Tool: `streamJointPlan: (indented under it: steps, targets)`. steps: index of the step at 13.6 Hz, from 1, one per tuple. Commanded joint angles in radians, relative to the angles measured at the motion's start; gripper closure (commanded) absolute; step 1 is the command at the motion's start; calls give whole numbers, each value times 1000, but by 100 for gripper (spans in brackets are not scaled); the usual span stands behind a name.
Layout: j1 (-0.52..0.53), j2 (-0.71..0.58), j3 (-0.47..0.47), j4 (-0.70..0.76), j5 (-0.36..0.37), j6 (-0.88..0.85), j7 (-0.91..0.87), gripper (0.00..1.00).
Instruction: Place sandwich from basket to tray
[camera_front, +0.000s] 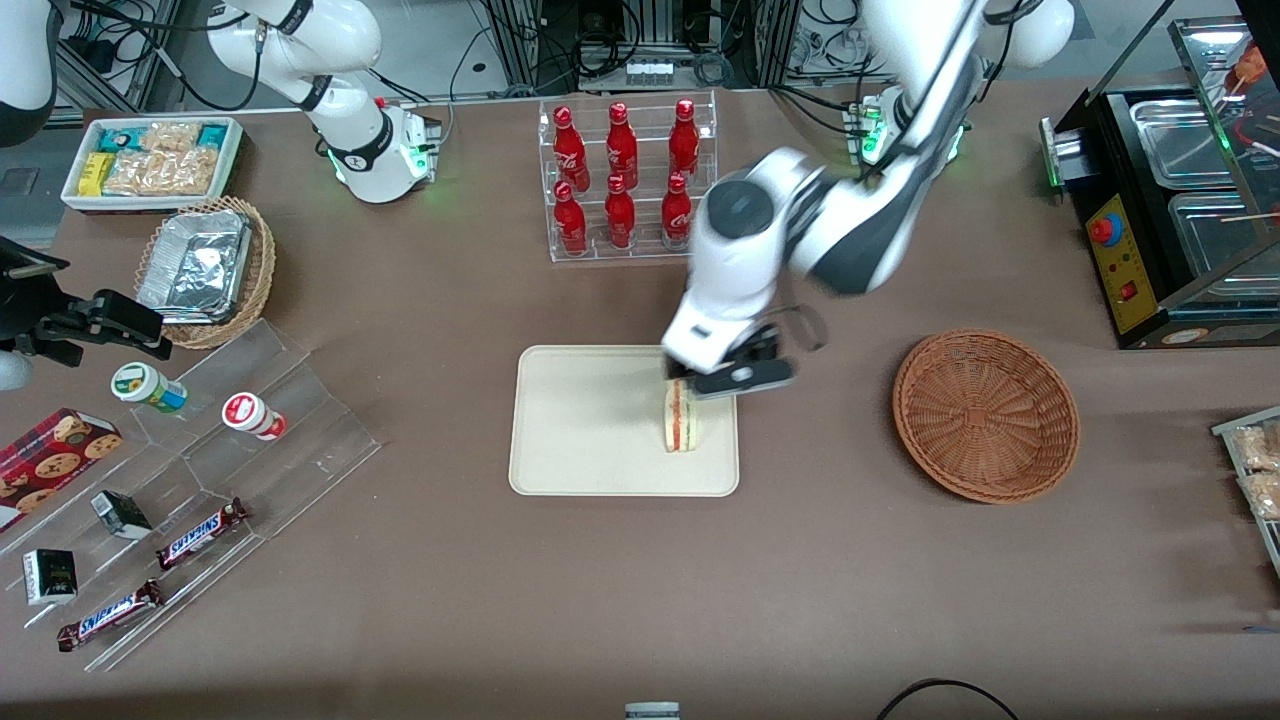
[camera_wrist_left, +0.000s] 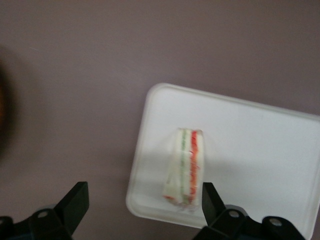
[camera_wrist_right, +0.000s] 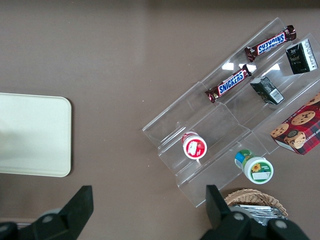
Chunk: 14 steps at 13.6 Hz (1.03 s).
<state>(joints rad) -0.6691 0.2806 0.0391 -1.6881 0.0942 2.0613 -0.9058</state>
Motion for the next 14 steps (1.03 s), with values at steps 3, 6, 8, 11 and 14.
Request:
streamJointPlan:
  steps: [3,6,8,11,14]
  targets:
    - [72,-207,105,-65,-11,-159,68,0]
    - [172,-279,108,-134,-42,-167,117,0]
    - [235,-294,114,-159,-105,-167,160,0]
    - [314,-300,120,-180,-172,-165,272,0]
    - [405,-304,29,-176,-186,-179,352,0]
